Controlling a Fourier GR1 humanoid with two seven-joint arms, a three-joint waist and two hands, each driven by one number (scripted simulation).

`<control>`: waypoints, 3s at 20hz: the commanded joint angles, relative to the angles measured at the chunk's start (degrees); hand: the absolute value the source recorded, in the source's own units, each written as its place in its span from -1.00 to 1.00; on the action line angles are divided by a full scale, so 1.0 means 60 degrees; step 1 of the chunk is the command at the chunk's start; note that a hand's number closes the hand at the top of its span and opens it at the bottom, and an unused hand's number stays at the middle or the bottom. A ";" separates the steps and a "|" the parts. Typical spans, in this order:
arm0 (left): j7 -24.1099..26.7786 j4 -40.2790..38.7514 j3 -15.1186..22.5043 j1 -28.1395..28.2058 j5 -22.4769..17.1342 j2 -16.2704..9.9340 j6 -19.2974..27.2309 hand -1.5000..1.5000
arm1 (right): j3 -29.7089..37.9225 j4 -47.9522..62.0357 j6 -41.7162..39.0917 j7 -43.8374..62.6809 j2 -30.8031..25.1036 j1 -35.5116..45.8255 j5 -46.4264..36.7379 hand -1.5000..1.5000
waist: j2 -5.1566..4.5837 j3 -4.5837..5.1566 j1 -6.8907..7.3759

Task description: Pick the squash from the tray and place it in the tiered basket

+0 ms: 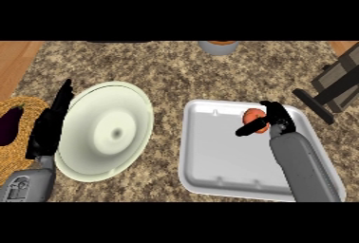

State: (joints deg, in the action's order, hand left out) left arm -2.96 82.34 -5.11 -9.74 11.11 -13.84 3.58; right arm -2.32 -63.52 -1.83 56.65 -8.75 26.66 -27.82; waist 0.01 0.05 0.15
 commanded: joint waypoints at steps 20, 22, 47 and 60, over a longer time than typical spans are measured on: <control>-0.0211 -0.0011 -0.0033 -0.0175 0.0147 0.0228 -0.0130 0.00 | 0.0572 -0.0310 0.1303 0.0891 0.0122 0.2217 -0.1286 1.00 | -0.0043 0.0000 0.0156; 0.0024 0.0150 0.0026 -0.0082 0.0139 0.0105 -0.0293 0.00 | 0.0951 0.0249 0.1283 0.1980 -0.0586 0.3812 -0.1881 1.00 | -0.0090 0.0021 0.0492; -0.0280 0.0142 0.0345 -0.0376 0.0294 0.0481 -0.0204 0.00 | 0.1433 0.6716 0.1620 0.1839 -0.3703 1.1500 -0.7584 1.00 | -0.0204 0.0010 0.0712; 0.0027 0.0089 0.0258 -0.0389 0.0421 0.0288 -0.0214 0.00 | 0.0922 0.8808 0.0929 0.0243 -0.5351 1.1270 -0.8693 1.00 | -0.0266 0.0007 0.0643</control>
State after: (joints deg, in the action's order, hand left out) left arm -3.13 82.09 -4.25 -12.74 13.13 -12.35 2.25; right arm 5.55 -14.01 7.15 57.37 -38.83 94.36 -76.83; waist -1.52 0.08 3.76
